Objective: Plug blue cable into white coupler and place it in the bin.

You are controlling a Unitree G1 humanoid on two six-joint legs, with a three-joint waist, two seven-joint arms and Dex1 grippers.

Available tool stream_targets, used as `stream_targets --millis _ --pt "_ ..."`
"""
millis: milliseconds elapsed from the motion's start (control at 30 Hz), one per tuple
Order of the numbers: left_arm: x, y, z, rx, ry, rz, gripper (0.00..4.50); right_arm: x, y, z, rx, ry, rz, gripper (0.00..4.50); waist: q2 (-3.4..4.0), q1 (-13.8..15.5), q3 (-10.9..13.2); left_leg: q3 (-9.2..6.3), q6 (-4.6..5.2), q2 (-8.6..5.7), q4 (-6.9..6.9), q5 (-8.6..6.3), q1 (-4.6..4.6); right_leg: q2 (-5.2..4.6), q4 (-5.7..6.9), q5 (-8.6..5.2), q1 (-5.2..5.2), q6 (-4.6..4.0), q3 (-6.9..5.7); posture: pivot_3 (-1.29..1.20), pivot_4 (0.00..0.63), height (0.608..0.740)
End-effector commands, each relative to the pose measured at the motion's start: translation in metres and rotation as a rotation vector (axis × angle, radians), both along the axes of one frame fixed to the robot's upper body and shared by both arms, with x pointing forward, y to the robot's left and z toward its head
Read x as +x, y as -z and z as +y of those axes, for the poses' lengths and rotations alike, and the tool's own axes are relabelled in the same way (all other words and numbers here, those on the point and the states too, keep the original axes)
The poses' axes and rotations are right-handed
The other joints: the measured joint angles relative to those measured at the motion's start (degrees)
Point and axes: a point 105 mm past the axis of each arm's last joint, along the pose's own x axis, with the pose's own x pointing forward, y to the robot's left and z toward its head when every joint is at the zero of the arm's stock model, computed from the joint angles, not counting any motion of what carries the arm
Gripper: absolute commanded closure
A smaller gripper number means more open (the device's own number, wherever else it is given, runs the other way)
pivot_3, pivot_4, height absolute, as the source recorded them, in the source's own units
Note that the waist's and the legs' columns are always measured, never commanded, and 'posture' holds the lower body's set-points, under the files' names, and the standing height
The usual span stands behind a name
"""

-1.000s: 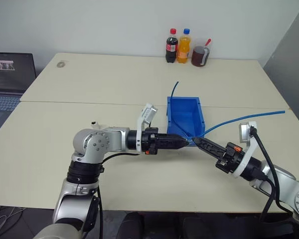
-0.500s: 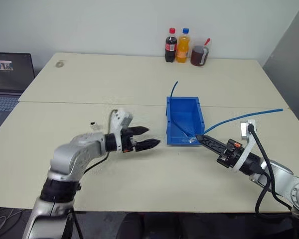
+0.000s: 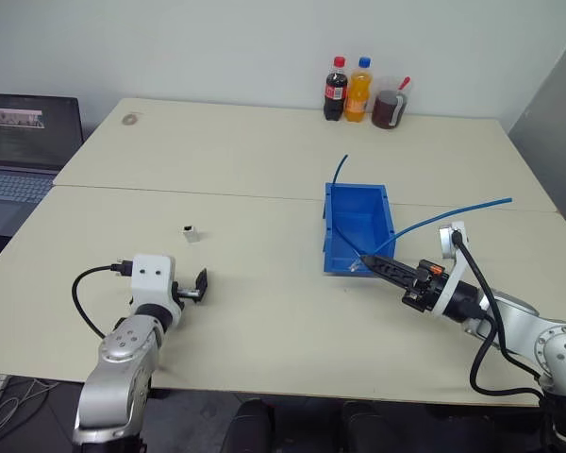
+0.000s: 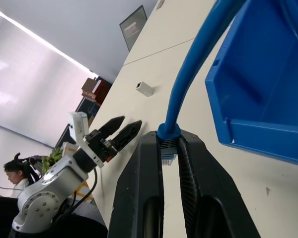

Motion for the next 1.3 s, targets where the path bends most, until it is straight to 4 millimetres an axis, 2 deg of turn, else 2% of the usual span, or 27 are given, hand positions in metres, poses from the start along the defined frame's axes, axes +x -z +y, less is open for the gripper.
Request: stream_targets --millis 33,167,300,733,800,833,1033,1167,1300 --pt "0.019 -0.009 -0.008 0.006 0.034 -0.08 0.01 0.0 -0.009 0.001 0.002 -0.013 -0.041 4.32 -0.03 -0.1 0.0 0.04 0.0 0.02 0.0 0.0 -0.02 0.0 -0.02 0.02 -0.02 0.02 0.03 0.0 0.15 0.74" --pt "0.039 -0.007 -0.012 -0.02 0.047 -0.097 0.01 0.0 -0.01 0.0 -0.002 -0.006 -0.043 4.32 -0.03 -0.1 0.0 0.09 0.0 -0.03 -0.05 -0.01 -0.06 -0.07 -0.05 0.04 -0.06 0.05 0.04 0.0 0.15 0.74" --pt "0.05 -0.007 -0.006 -0.04 0.007 -0.102 0.01 0.0 -0.01 -0.003 -0.007 0.009 -0.046 4.32 -0.03 -0.1 0.0 0.0 0.01 0.03 -0.09 -0.02 -0.25 -0.06 -0.01 0.04 -0.26 0.04 -0.05 0.0 0.15 0.74" --pt "0.052 0.001 0.004 -0.061 -0.045 -0.08 0.01 -0.002 -0.006 -0.008 -0.012 0.033 -0.041 4.32 -0.02 -0.3 0.0 0.01 0.01 0.01 -0.03 -0.01 -0.32 -0.05 0.06 0.07 -0.33 0.05 -0.05 0.0 0.15 0.74" --pt "0.051 0.003 0.006 -0.062 -0.06 -0.076 0.36 -0.001 -0.006 -0.008 -0.015 0.035 -0.041 4.32 -0.02 -0.3 0.0 0.01 0.0 0.01 -0.03 -0.01 -0.32 -0.04 0.06 0.08 -0.33 0.05 -0.05 0.0 0.15 0.74" --pt "0.049 0.003 0.007 -0.06 -0.067 -0.074 0.39 -0.002 -0.005 -0.008 -0.018 0.036 -0.041 4.32 -0.02 -0.3 0.0 0.01 0.0 0.01 -0.03 -0.01 -0.32 -0.04 0.06 0.08 -0.33 0.05 -0.05 0.0 0.15 0.74" --pt "0.044 0.005 0.009 -0.071 -0.08 -0.068 1.71 -0.004 -0.002 -0.01 -0.024 0.038 -0.034 4.32 -0.01 -0.4 0.0 0.02 0.0 0.02 -0.04 -0.01 -0.32 -0.04 0.05 0.08 -0.33 0.05 -0.04 0.0 0.15 0.74" --pt "0.044 0.005 0.009 -0.074 -0.081 -0.068 2.74 -0.003 -0.001 -0.011 -0.027 0.038 -0.031 4.32 -0.01 -0.4 0.0 0.01 0.0 0.02 -0.03 -0.01 -0.32 -0.04 0.06 0.08 -0.33 0.05 -0.04 0.0 0.15 0.74" --pt "0.045 0.003 0.011 -0.068 -0.084 -0.073 3.56 -0.003 0.001 -0.014 -0.031 0.044 -0.028 4.32 -0.01 -0.4 0.0 0.02 0.0 0.02 -0.03 -0.01 -0.31 -0.02 0.06 0.08 -0.33 0.05 -0.04 0.0 0.15 0.74"
